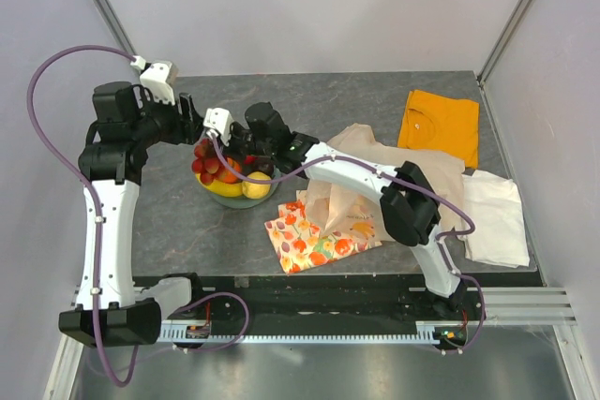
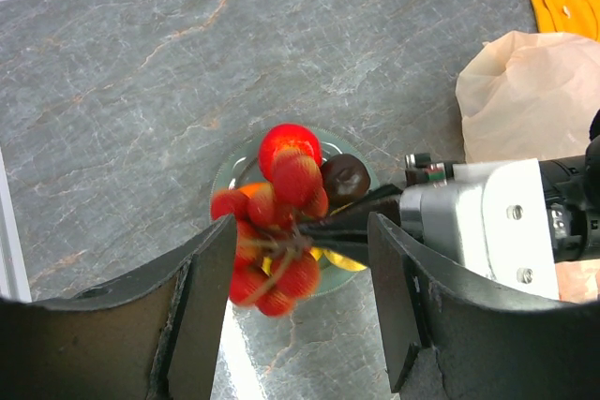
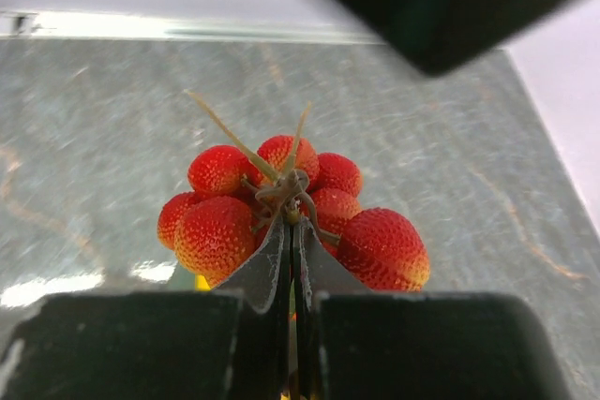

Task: Take the fake fruits out of the plastic bag
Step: Place the fake fruit on the plate.

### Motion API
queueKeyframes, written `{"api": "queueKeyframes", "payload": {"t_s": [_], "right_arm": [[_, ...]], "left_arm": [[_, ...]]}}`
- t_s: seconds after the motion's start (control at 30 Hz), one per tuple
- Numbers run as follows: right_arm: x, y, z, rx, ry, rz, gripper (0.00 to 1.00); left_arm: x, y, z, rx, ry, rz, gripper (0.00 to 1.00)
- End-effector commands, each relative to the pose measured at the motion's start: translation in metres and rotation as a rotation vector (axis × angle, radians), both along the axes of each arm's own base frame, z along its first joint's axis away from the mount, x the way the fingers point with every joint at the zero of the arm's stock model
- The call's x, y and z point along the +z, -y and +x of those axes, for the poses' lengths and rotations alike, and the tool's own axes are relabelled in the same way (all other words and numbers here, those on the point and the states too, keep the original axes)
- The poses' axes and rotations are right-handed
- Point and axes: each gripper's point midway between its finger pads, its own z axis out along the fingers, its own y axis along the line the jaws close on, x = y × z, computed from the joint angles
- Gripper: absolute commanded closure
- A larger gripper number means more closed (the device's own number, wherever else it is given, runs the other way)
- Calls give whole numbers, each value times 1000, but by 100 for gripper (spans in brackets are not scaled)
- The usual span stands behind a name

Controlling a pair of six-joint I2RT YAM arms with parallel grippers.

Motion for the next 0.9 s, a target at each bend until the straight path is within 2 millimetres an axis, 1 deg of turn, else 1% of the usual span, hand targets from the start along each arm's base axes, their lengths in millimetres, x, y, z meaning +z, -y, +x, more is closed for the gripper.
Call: {"api": "queueKeyframes", "payload": {"t_s": [0.0,0.03,0.07,0.1,0.2,0.23,0.3,0.33,0.4,0.47,0.53,0.6,0.73,0.87], "right_arm": [[38,-13,27,-114,80,173,100],[37,-14,29,-120,81,174,100],[29,-15,30,-121,74,165,99],[27,-15,31,-127,71,163,99],[12,-12,31,-133,58,130,98],[3,-11,27,-123,47,113,98],[-1,-8,21,-102,39,96,97],[-12,-6,18,-91,27,74,96],[-19,-5,11,-68,8,57,94],[-30,-3,7,-55,-12,28,91],[-32,-1,5,-54,-20,17,86],[-36,1,4,-57,-36,-3,84],[-35,8,2,-76,-44,-17,83],[-35,9,0,-71,-50,-17,82]], "left_arm": [[3,4,7,-18,2,-39,35],[3,5,8,-19,1,-42,35],[3,5,8,-20,0,-42,35],[2,5,9,-21,-2,-45,35],[-2,5,9,-20,-13,-46,35],[-2,5,9,-24,-13,-48,35],[-5,5,10,-22,-18,-50,35],[-7,5,10,-22,-25,-54,35],[-8,5,10,-23,-27,-56,35],[-10,7,12,-30,-31,-63,35],[-9,7,13,-30,-31,-67,35],[-10,8,15,-32,-33,-69,35],[-11,8,17,-34,-35,-76,35],[-12,10,19,-38,-38,-88,35]]}}
